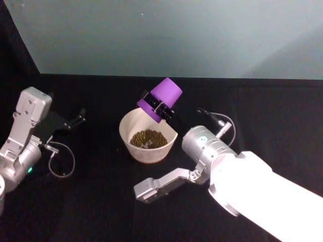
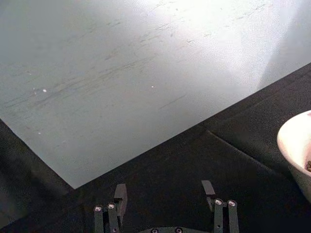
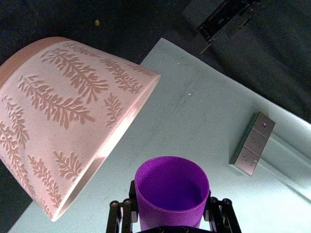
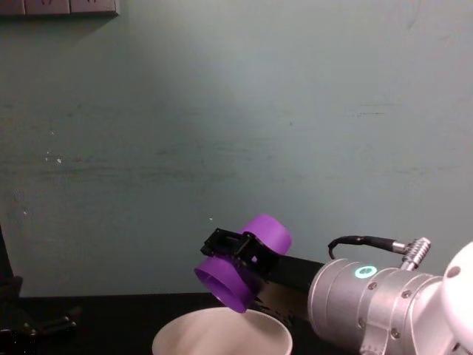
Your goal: Pick up the cup and pour the mung beans from the cup into the bowl.
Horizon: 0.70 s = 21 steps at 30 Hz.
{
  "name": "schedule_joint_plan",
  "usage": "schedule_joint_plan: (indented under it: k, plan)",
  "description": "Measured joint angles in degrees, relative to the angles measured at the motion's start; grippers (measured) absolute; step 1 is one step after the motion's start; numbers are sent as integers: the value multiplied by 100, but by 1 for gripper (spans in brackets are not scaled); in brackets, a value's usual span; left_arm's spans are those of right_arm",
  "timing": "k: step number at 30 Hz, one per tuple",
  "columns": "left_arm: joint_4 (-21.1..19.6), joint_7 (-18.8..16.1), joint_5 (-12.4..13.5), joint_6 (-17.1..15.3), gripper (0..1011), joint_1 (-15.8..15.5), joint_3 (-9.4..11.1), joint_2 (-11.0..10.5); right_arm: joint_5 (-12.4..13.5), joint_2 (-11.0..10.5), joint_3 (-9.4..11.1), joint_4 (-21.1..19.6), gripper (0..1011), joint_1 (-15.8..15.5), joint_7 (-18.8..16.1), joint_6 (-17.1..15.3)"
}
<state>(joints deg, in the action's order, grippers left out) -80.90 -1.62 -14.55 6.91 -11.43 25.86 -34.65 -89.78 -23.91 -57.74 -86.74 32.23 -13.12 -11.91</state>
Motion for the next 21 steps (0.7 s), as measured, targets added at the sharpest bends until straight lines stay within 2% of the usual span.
schedule_joint_plan:
  k: [8,12,13,15,16,19,20,21]
  plan:
    - [0,0,0,0,1000,0,0,0,-120,-11,-53,2,723,14,10,-31]
    - [0,0,0,0,1000,0,0,0,35,-12,45,-29,723,-44,109,-35]
    - [0,0,0,0,1000,0,0,0,246,1,163,-46,723,-113,206,-36]
    - [0,0,0,0,1000,0,0,0,498,18,294,-69,724,-185,307,-36]
    - [0,0,0,0,1000,0,0,0,799,36,457,-95,723,-275,432,-29]
    - [0,0,0,0,1000,0,0,0,1300,86,741,-126,723,-417,627,42]
    - [0,0,0,0,1000,0,0,0,1617,125,919,-133,724,-508,738,114]
    - [0,0,0,0,1000,0,0,0,1803,151,1034,-137,723,-563,802,161]
